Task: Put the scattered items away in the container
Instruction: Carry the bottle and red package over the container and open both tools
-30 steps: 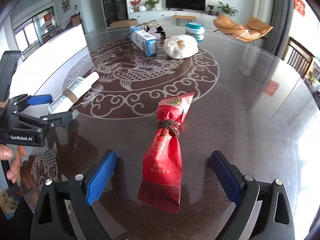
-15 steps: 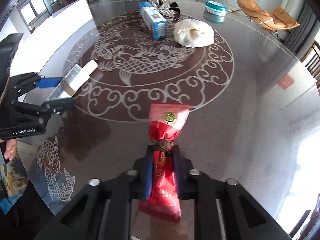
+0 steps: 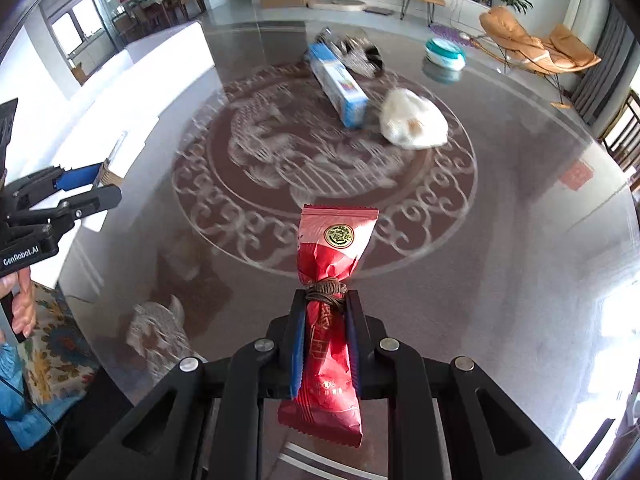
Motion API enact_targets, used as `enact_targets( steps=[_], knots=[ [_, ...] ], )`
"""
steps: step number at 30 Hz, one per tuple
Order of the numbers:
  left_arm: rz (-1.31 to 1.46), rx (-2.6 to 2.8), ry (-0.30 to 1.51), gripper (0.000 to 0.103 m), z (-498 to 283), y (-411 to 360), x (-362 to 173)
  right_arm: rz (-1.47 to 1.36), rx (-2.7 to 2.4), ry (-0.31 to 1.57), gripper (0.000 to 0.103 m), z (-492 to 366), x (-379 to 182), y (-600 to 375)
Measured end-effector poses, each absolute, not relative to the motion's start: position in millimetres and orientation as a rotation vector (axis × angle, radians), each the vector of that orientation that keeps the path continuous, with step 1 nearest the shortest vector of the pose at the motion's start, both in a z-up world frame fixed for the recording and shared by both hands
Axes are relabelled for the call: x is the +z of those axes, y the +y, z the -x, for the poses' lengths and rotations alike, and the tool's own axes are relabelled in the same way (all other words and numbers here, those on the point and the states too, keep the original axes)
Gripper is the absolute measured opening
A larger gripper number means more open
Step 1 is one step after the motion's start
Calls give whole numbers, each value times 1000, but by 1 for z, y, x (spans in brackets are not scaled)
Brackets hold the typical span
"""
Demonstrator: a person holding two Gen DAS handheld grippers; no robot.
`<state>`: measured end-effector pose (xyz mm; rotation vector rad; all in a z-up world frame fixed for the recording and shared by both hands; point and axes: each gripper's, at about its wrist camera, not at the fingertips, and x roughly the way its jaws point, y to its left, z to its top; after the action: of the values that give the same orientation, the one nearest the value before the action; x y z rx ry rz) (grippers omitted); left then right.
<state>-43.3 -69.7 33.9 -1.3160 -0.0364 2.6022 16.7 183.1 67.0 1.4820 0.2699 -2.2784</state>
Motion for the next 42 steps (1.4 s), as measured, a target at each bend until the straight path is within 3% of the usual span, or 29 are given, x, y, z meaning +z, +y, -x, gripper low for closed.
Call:
enact_targets(
  steps=[7, 13, 20, 27, 29, 31, 33, 38, 42],
  knots=[
    [1266, 2784, -97, 52, 22, -183, 88, -1224, -2196, 226, 19, -18, 141, 70],
    [1465, 2938, -166, 52, 1, -304, 73, -1057, -2005, 138, 19, -33, 175, -66],
    [1661, 2957, -316, 52, -25, -380, 25, -1086, -1827, 191, 19, -58, 131, -195],
    [1755, 2945, -301, 53, -29, -389, 3, -1147, -1736, 291, 23, -83, 76, -254],
    [1782, 2971, -274, 54, -30, -388, -3, -1165, -1724, 279, 34, -82, 67, -260],
    [1768, 2991, -294, 61, -32, -390, -3, -1180, -1723, 249, 69, -81, 64, -260],
    [1742, 3013, -323, 67, -34, -390, -1, -1170, -1733, 243, 71, -79, 67, -251],
    [1617, 3076, -279, 67, -38, -367, 21, -1042, -1847, 192, 72, -76, 92, -202],
    [1468, 3080, -194, 68, -35, -323, 47, -935, -2038, 204, 84, -69, 96, -135]
  ],
)
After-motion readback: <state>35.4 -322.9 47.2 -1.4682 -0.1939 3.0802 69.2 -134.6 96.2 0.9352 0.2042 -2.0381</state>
